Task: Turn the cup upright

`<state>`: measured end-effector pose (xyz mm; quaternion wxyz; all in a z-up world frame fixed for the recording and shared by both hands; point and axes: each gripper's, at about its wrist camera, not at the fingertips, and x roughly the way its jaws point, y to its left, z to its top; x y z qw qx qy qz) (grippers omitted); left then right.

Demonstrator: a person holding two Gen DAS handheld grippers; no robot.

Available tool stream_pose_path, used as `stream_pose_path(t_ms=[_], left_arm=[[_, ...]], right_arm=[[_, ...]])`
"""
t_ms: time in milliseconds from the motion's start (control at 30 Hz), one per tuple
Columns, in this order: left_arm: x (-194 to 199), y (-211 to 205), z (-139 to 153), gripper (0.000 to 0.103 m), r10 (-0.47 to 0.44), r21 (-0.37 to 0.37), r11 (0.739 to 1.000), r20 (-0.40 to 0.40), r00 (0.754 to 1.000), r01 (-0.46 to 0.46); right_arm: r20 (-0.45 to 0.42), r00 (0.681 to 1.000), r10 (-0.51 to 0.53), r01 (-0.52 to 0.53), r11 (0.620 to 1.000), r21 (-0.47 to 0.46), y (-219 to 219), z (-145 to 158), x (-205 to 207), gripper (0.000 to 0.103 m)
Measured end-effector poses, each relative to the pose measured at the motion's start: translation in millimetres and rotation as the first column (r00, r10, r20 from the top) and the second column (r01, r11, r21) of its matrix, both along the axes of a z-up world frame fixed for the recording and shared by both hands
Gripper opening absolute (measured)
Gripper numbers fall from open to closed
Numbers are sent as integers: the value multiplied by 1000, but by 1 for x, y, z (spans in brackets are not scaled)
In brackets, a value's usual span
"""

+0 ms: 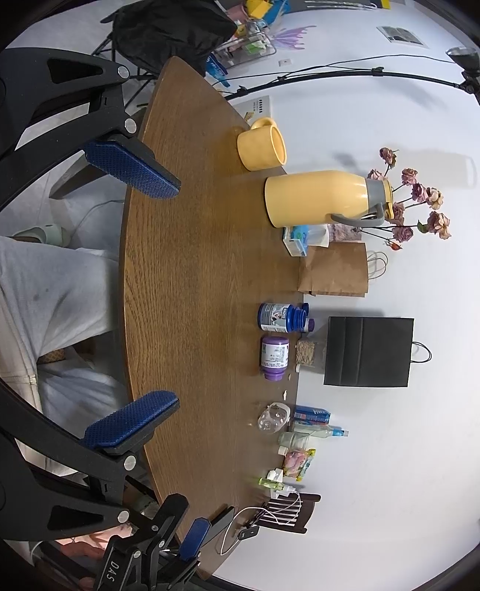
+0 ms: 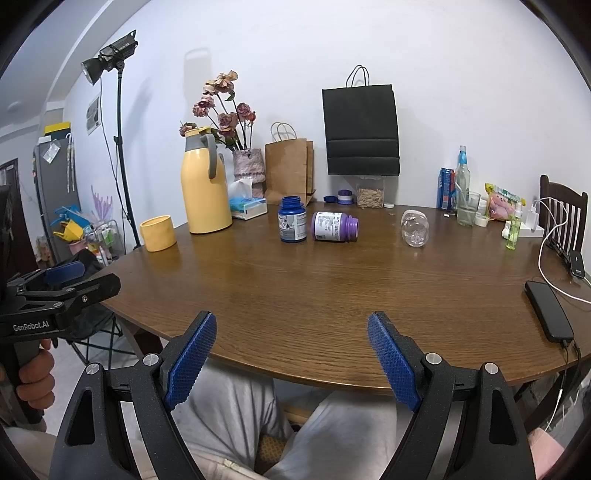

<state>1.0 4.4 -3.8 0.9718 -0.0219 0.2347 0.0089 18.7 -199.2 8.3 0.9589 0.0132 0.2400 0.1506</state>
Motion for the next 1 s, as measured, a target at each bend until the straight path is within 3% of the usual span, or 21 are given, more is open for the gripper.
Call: stream_pose_path(t_ms=[1000], left_arm=[[0, 0, -1, 103, -2, -1, 1000, 0, 1000, 2]], right_arm=[[-6, 1000, -5, 5, 1000, -1, -1, -3, -1, 88]])
